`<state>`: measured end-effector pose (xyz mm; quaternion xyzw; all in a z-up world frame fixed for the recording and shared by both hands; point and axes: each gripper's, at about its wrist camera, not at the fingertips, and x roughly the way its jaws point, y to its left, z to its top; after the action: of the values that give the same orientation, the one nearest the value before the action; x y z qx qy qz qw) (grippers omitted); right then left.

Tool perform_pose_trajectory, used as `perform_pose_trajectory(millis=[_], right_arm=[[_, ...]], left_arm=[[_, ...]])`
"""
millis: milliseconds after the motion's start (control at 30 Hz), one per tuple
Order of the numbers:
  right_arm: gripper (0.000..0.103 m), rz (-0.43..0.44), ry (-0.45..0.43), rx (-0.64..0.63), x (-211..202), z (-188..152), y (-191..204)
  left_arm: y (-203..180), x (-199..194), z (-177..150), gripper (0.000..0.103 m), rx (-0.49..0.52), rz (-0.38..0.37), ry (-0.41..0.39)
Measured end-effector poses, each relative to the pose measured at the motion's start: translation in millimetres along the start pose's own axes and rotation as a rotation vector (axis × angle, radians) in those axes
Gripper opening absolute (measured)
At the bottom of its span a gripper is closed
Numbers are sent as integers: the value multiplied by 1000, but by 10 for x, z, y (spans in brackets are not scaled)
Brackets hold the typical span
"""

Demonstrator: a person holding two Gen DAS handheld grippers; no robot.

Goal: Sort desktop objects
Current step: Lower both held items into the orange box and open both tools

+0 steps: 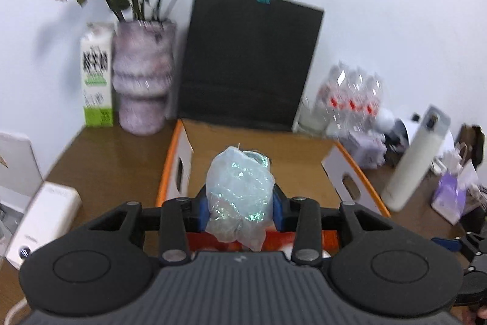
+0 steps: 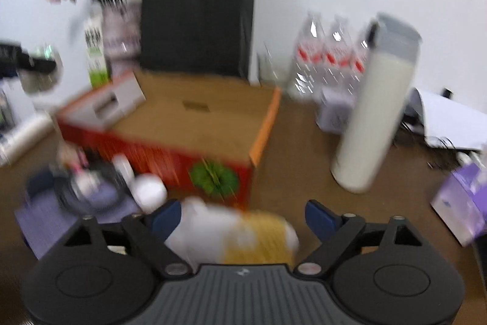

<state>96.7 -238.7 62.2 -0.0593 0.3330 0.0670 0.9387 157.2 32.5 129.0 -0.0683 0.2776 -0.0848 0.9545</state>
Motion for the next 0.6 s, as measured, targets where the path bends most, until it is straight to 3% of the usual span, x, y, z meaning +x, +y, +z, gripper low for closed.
perform_pose_trajectory(millis=[33,100,133,167,233,333,433,467,533,567,600], right_arm=[[88,8,21,14,46,-67,-28],[76,29,67,67,163,-200,-102],[43,39,87,111,227,-241,-151],[44,33,91,174,231,-238,-205],[44,-2,41,154,48,-142,-133],[44,11,-156,124,-508,147,-61],[45,49,-247,172,-503,580,-88],[46,78,-246,189,-317,773,-70],[47,147,-155,223,233,1129,-30],[47,168,-89,239,564,1312,7],[46,158,-43,228,808,1430,49]], left_arm=[[-4,12,-43,39,1,-7,12],[3,22,-88,39,3,-3,26],[6,17,-82,39,0,0,29],[14,-6,-56,39,-5,5,28],[40,-121,58,39,11,12,-5],[17,-295,312,40,108,64,-103],[33,-4,669,40,102,30,-61],[19,223,772,40,94,10,-26],[-78,723,826,40,160,35,-6],[-137,979,791,40,229,97,-11],[-211,1221,724,40,317,206,-29]])
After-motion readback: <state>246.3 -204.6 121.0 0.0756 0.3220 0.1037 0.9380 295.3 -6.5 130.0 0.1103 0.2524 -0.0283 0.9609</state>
